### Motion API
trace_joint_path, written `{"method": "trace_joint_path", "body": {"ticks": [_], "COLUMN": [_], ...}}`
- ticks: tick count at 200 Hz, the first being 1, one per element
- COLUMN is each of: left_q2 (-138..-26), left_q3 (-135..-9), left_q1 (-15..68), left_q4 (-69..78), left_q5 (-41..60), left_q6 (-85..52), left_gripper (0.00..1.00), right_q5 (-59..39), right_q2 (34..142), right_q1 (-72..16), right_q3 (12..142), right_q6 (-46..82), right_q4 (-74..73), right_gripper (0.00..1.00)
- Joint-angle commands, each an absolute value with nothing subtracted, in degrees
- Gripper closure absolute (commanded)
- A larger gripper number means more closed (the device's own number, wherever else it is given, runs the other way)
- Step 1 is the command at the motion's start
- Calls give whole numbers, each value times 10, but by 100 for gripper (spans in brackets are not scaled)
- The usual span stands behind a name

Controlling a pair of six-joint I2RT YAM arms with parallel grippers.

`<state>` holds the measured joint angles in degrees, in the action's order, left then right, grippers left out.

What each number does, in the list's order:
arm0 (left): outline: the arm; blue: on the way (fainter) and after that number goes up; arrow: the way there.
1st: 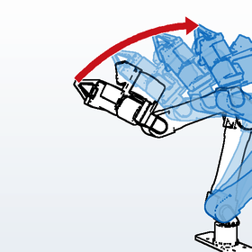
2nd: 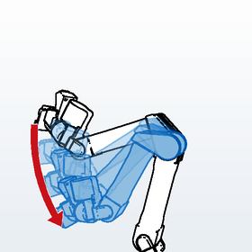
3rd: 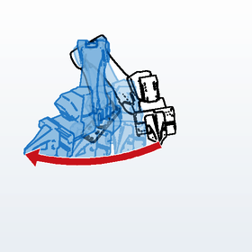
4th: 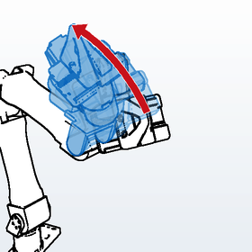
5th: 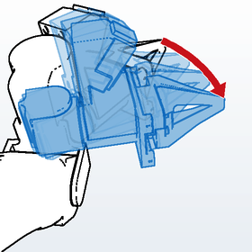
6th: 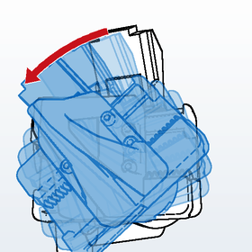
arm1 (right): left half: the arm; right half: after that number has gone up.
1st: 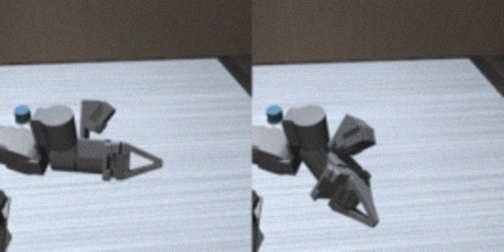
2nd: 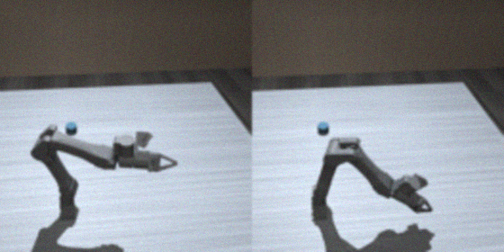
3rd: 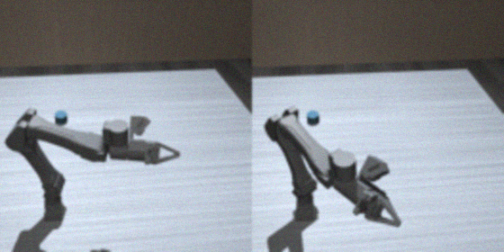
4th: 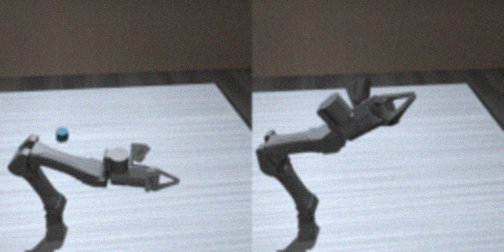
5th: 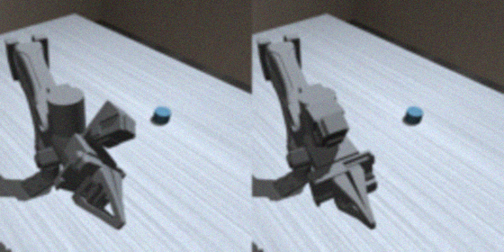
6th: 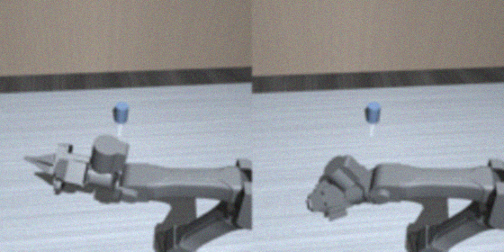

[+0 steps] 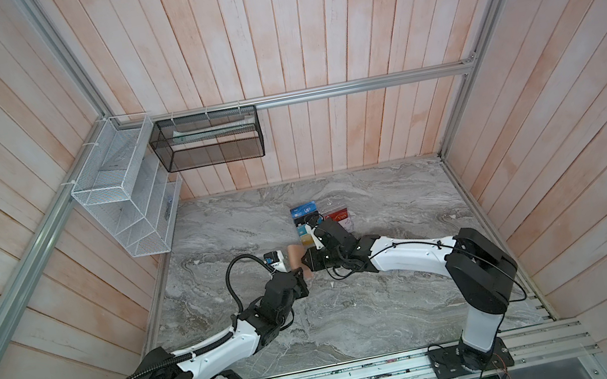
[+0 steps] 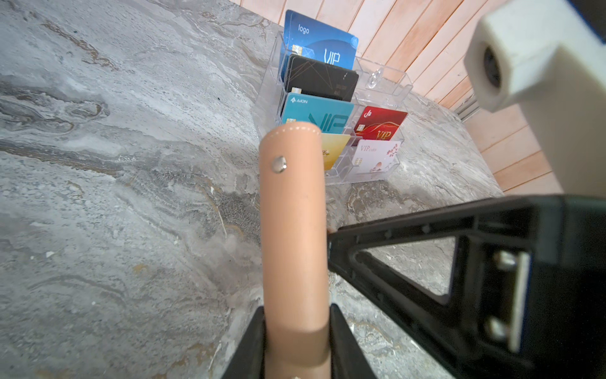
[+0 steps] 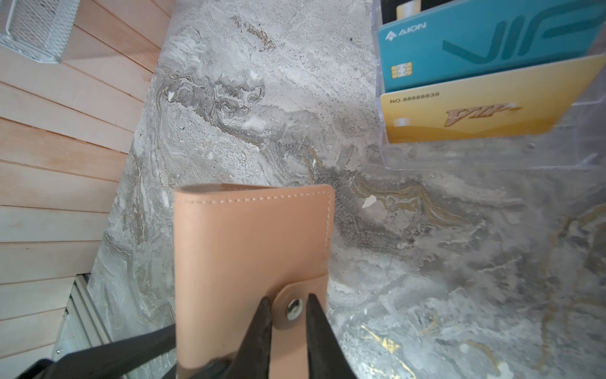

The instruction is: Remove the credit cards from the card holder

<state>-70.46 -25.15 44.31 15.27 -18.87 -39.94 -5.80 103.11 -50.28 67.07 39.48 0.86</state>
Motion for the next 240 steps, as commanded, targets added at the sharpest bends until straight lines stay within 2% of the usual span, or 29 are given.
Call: {"method": "trace_joint_path", "body": {"ticks": [1,58,144,240], "left_q2": [-676,-671,-665,-677], "left_q3": [-254,-251,-245,-238], "left_q1": [451,451,451,429], "left_q4": [206,203,200,210], "left_q5": [-192,-198,-198,-167], "left_q6": [-405,-407,-415,-433], "left_gripper": [100,100,100,100], "right_q5": [-14,-4,-7,-77], "right_q2": [1057,1056,1017,965], "right_q1": [-500,-500,-485,-445], "right_q3": [681,677,648,582], "right_q6": [395,393,378,375], "right_q4": [44,46,55,5], "right_gripper": [84,100,100,100]}}
